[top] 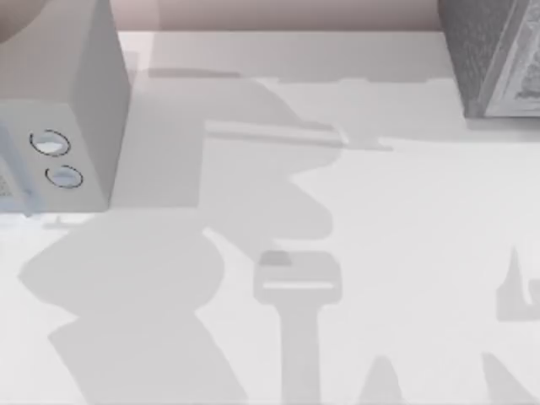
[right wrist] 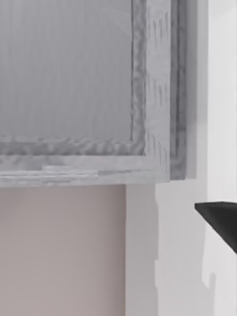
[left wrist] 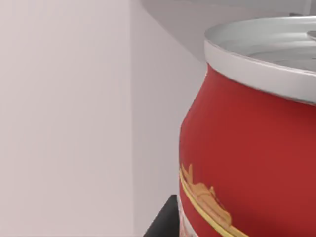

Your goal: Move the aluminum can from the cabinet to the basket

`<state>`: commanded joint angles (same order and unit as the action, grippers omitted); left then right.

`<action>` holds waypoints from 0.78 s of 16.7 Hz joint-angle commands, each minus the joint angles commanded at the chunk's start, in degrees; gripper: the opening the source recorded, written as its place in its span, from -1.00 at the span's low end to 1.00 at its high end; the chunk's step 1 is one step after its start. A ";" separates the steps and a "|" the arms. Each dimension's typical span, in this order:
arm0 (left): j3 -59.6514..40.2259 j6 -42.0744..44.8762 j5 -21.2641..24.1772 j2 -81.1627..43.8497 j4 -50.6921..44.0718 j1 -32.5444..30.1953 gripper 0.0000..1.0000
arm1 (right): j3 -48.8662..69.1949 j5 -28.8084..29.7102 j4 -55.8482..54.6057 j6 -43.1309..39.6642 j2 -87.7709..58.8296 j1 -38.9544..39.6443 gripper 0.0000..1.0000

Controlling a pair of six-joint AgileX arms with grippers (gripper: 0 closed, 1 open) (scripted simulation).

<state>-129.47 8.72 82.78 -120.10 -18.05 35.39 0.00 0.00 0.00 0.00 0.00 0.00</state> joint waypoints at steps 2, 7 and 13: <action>-0.68 0.11 0.77 -0.55 0.13 0.00 -1.00 | 0.00 0.00 0.00 0.00 0.00 0.00 1.00; 0.32 0.07 0.41 -0.58 0.35 -0.45 -1.00 | 0.00 0.00 0.00 0.00 0.00 0.00 1.00; 5.43 -2.62 -4.32 -0.27 9.79 -4.82 -1.00 | 0.00 0.00 0.00 0.00 0.00 0.00 1.00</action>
<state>-124.04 6.10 78.45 -120.36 -8.26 30.57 0.00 0.00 0.00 0.00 0.00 0.00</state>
